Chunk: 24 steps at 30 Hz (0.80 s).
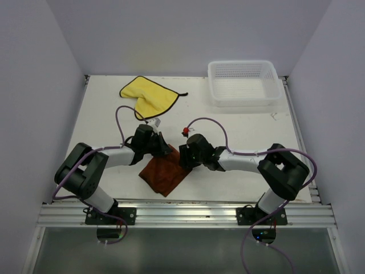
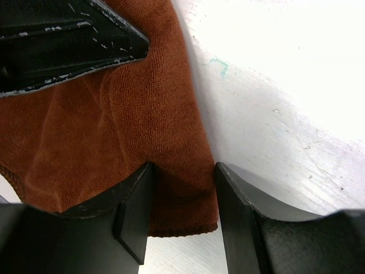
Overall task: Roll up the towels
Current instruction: Roll the towel
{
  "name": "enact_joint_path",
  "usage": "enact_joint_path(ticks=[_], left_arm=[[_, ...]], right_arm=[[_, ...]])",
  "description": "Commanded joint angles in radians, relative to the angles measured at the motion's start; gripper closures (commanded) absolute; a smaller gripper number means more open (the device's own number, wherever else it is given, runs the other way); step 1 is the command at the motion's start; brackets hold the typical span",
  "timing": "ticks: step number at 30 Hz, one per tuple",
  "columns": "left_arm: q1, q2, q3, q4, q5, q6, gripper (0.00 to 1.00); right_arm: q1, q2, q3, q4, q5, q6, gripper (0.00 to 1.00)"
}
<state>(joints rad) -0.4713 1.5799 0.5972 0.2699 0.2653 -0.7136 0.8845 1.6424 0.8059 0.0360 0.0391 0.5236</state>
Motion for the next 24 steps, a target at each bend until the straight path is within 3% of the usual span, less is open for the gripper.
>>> enact_joint_path(ticks=[1, 3, 4, 10, 18, 24], left_arm=[[0.026, -0.012, 0.013, -0.087, -0.089, 0.049, 1.0], [0.033, -0.011, 0.024, -0.097, -0.09, 0.051, 1.0], [0.034, -0.011, 0.033, -0.104, -0.092, 0.057, 1.0], [0.056, -0.021, 0.096, -0.12, -0.072, 0.075, 1.0], [0.065, -0.037, 0.228, -0.179, -0.063, 0.069, 1.0], [0.065, -0.031, 0.266, -0.169, -0.032, 0.045, 1.0]], right_arm=[[-0.002, 0.034, -0.048, -0.062, 0.01, -0.04, 0.54], [-0.001, 0.04, -0.06, -0.047, -0.014, -0.039, 0.61], [-0.001, 0.037, -0.066, -0.042, -0.027, -0.039, 0.7], [-0.001, -0.041, -0.085, -0.019, -0.004, -0.062, 1.0], [0.005, -0.128, -0.102, -0.022, 0.229, -0.069, 1.0], [0.074, -0.102, -0.062, -0.028, 0.445, -0.108, 1.0]])
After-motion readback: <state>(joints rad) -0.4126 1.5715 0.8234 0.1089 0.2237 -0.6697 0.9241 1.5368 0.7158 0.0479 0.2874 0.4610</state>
